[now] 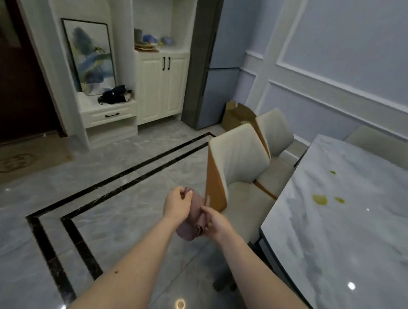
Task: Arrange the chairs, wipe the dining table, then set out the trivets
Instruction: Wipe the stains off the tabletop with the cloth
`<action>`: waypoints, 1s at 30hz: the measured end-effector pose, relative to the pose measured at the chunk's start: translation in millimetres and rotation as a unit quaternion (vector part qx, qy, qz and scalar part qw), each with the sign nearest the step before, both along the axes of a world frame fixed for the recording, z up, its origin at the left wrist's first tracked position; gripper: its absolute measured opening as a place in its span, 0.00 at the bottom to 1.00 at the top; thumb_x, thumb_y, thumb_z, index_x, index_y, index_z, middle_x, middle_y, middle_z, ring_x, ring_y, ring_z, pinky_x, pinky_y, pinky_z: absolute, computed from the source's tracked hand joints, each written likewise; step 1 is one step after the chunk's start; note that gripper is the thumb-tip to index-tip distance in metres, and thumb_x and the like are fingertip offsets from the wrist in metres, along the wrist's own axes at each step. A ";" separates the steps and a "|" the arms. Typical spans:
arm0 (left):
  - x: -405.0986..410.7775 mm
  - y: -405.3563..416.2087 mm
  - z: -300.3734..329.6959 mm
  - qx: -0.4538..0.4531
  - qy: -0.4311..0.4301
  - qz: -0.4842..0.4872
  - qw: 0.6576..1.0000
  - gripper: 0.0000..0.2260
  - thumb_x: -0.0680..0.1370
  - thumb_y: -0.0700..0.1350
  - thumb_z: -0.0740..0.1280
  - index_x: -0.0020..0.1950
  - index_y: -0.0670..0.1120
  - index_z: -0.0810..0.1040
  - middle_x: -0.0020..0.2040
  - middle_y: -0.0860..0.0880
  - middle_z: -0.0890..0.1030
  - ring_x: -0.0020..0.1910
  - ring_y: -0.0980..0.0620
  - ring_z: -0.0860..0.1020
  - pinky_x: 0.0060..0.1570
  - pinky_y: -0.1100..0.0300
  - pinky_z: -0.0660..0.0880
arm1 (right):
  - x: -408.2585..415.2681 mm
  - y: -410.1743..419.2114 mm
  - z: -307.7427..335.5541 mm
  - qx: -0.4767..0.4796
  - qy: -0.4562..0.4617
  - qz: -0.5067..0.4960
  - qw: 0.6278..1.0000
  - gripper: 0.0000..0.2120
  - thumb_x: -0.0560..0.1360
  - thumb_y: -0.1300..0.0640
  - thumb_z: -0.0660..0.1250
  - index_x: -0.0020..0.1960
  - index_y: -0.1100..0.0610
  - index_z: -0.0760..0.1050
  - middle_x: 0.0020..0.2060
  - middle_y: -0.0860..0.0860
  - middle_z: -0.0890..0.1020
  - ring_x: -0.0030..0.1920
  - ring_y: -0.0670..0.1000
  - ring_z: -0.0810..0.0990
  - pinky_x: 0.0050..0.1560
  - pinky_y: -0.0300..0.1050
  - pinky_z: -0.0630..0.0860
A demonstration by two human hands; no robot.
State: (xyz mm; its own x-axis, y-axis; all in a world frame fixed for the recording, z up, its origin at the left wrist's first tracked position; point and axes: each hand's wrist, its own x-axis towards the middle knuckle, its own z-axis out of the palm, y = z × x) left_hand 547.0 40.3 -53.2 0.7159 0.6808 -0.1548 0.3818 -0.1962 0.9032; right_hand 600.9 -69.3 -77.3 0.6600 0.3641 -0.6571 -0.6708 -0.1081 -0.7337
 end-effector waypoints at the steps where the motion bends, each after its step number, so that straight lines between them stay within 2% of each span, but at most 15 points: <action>1: 17.8 -0.1 1.8 -0.003 -0.003 -0.013 1.000 0.09 0.79 0.44 0.63 0.40 0.44 0.71 0.41 0.44 0.77 0.45 0.44 0.77 0.41 0.58 0.67 | 17.4 -1.0 0.7 -0.001 0.003 -0.014 1.000 0.06 0.79 0.61 0.62 0.44 0.60 0.75 0.35 0.55 0.79 0.33 0.50 0.78 0.27 0.40 0.73; 3: 53.1 -1.7 7.0 -0.005 -0.010 -0.038 0.999 0.10 0.79 0.44 0.63 0.38 0.45 0.70 0.38 0.47 0.75 0.43 0.45 0.75 0.40 0.59 0.65 | 50.9 -3.8 3.3 -0.009 -0.001 -0.044 0.999 0.07 0.79 0.61 0.60 0.44 0.60 0.75 0.35 0.55 0.78 0.33 0.51 0.75 0.32 0.42 0.71; 6: 101.3 -7.1 10.2 0.007 -0.008 -0.084 0.996 0.08 0.79 0.45 0.63 0.42 0.44 0.72 0.42 0.45 0.77 0.45 0.46 0.76 0.43 0.59 0.67 | 92.0 -14.1 10.1 -0.002 -0.002 -0.108 0.994 0.10 0.79 0.62 0.57 0.52 0.63 0.77 0.43 0.60 0.80 0.38 0.54 0.78 0.40 0.47 0.74; 7: 116.3 -9.9 10.9 0.009 -0.006 -0.100 0.995 0.07 0.79 0.45 0.63 0.43 0.44 0.72 0.44 0.43 0.78 0.46 0.45 0.76 0.44 0.58 0.68 | 103.5 -19.6 12.4 0.008 0.002 -0.129 0.992 0.11 0.80 0.62 0.55 0.50 0.64 0.76 0.42 0.60 0.80 0.40 0.53 0.79 0.43 0.48 0.75; 9: 146.5 -15.1 8.8 0.004 -0.006 -0.126 0.992 0.07 0.79 0.45 0.63 0.45 0.42 0.74 0.46 0.40 0.79 0.48 0.42 0.77 0.45 0.56 0.69 | 126.9 -29.2 11.8 0.007 0.000 -0.167 0.986 0.13 0.80 0.61 0.54 0.44 0.64 0.75 0.35 0.58 0.81 0.36 0.52 0.80 0.41 0.47 0.75; 12: 196.5 -29.7 2.8 0.003 -0.004 -0.172 0.985 0.10 0.79 0.45 0.63 0.50 0.38 0.77 0.50 0.40 0.80 0.52 0.42 0.77 0.48 0.56 0.70 | 160.3 -46.9 11.6 -0.012 0.003 -0.233 0.972 0.10 0.79 0.61 0.56 0.47 0.63 0.76 0.41 0.59 0.81 0.40 0.56 0.79 0.40 0.48 0.76; 14: 231.5 -43.8 -0.6 0.010 0.010 -0.215 0.976 0.10 0.80 0.46 0.62 0.52 0.39 0.76 0.50 0.41 0.79 0.52 0.43 0.77 0.46 0.58 0.67 | 183.7 -62.8 11.2 -0.024 -0.002 -0.274 0.961 0.10 0.79 0.62 0.57 0.45 0.61 0.76 0.40 0.59 0.80 0.39 0.56 0.79 0.36 0.46 0.75; 17: 280.9 -65.4 -6.5 -0.004 0.006 -0.278 0.961 0.08 0.80 0.45 0.63 0.47 0.41 0.75 0.49 0.39 0.80 0.52 0.41 0.77 0.46 0.57 0.68 | 211.5 -86.2 12.0 -0.033 0.006 -0.325 0.945 0.11 0.80 0.62 0.56 0.44 0.61 0.75 0.37 0.58 0.79 0.36 0.55 0.77 0.33 0.45 0.73; 21: 338.8 -95.9 -7.3 -0.017 0.013 -0.361 0.932 0.08 0.80 0.44 0.63 0.47 0.40 0.74 0.47 0.40 0.78 0.50 0.43 0.76 0.43 0.59 0.64 | 244.9 -114.1 9.2 -0.025 0.010 -0.399 0.917 0.12 0.79 0.59 0.55 0.54 0.61 0.75 0.40 0.57 0.81 0.39 0.55 0.79 0.37 0.47 0.75; 24: 363.4 -117.8 -10.3 -0.012 0.028 -0.406 0.914 0.08 0.80 0.45 0.61 0.44 0.42 0.71 0.44 0.45 0.75 0.45 0.46 0.73 0.42 0.60 0.63 | 250.3 -133.0 12.6 -0.027 0.009 -0.442 0.896 0.10 0.80 0.60 0.56 0.48 0.60 0.76 0.40 0.58 0.80 0.40 0.57 0.78 0.41 0.52 0.74; 27: 377.2 -149.3 -20.9 -0.014 0.052 -0.441 0.896 0.12 0.80 0.44 0.61 0.37 0.45 0.67 0.39 0.47 0.73 0.46 0.45 0.73 0.42 0.59 0.63 | 249.5 -157.0 9.1 -0.035 0.025 -0.495 0.868 0.09 0.79 0.59 0.57 0.47 0.59 0.76 0.40 0.57 0.81 0.40 0.56 0.78 0.41 0.51 0.74; 28: 382.7 -163.2 -24.6 -0.013 0.061 -0.455 0.888 0.12 0.80 0.44 0.61 0.37 0.45 0.67 0.40 0.47 0.74 0.47 0.44 0.73 0.42 0.59 0.63 | 249.7 -168.1 6.8 -0.036 0.027 -0.513 0.857 0.09 0.78 0.59 0.57 0.47 0.59 0.76 0.37 0.57 0.81 0.39 0.56 0.78 0.39 0.49 0.75; 30: 390.2 -183.0 -30.6 -0.010 0.080 -0.478 0.875 0.08 0.80 0.43 0.62 0.42 0.42 0.72 0.47 0.41 0.78 0.52 0.42 0.75 0.46 0.57 0.66 | 250.3 -186.8 2.4 -0.039 0.029 -0.543 0.839 0.09 0.78 0.60 0.58 0.45 0.59 0.76 0.30 0.55 0.82 0.36 0.56 0.77 0.37 0.48 0.74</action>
State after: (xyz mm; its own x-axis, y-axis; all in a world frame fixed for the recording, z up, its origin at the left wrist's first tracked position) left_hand 937.2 -142.7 -83.8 0.9248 -0.2211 -0.3096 0.1733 -0.4797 0.8601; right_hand 851.2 -256.1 -74.9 0.5406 -0.4765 -0.6934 -0.4399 0.5425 -0.7157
